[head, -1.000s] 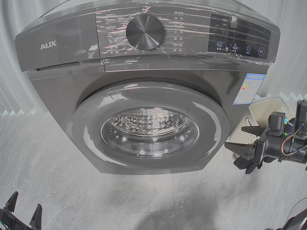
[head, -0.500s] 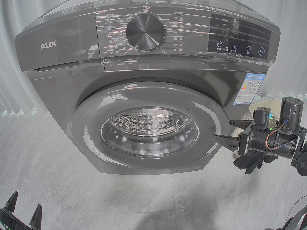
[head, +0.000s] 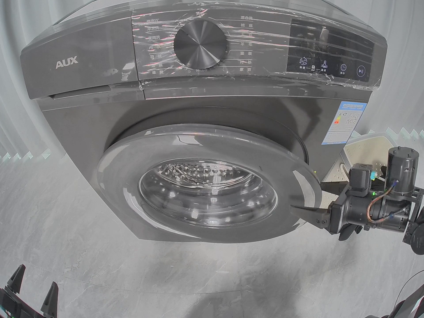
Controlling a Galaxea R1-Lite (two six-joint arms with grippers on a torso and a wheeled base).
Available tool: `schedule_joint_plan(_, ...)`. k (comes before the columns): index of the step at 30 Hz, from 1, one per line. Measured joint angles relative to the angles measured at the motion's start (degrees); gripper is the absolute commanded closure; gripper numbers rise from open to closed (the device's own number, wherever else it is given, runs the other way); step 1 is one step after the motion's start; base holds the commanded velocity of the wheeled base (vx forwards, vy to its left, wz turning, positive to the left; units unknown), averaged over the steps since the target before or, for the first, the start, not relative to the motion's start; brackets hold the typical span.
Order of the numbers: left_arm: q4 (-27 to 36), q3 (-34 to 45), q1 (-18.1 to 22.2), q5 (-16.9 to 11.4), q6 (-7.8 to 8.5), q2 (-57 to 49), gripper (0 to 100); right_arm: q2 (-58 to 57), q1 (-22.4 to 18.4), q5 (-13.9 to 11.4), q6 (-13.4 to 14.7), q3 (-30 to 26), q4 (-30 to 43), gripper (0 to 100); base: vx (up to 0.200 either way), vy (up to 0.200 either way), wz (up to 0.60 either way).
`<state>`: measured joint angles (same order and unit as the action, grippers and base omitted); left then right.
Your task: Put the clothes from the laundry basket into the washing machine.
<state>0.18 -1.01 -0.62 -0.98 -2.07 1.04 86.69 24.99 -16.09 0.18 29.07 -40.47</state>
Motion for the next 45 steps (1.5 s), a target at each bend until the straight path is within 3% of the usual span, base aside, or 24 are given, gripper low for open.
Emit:
schedule_joint_plan(5,-0.02,0.00,0.00,0.02,0.29,0.00,0,-3.75,-0.05,0.28,-0.48,-4.27,0.13,0,0.120,0.000,0.00)
schedule_joint_plan(16,0.00,0.00,0.00,0.02,0.22,0.00,0,-4.72,0.20,0.33,-0.62,-5.64,-0.20,0,0.055,0.000,0.00)
schedule_joint_plan(31,0.00,0.00,0.00,0.00,0.30,0.00,0,-13.31,3.64,-1.85,-0.50,-15.46,-0.22,0,0.000,0.000,0.00)
schedule_joint_plan(45,-0.02,0.00,0.00,0.02,0.27,0.00,0,-8.83,1.19,-1.37,-0.78,-9.31,-0.30,0,0.000,0.000,0.00)
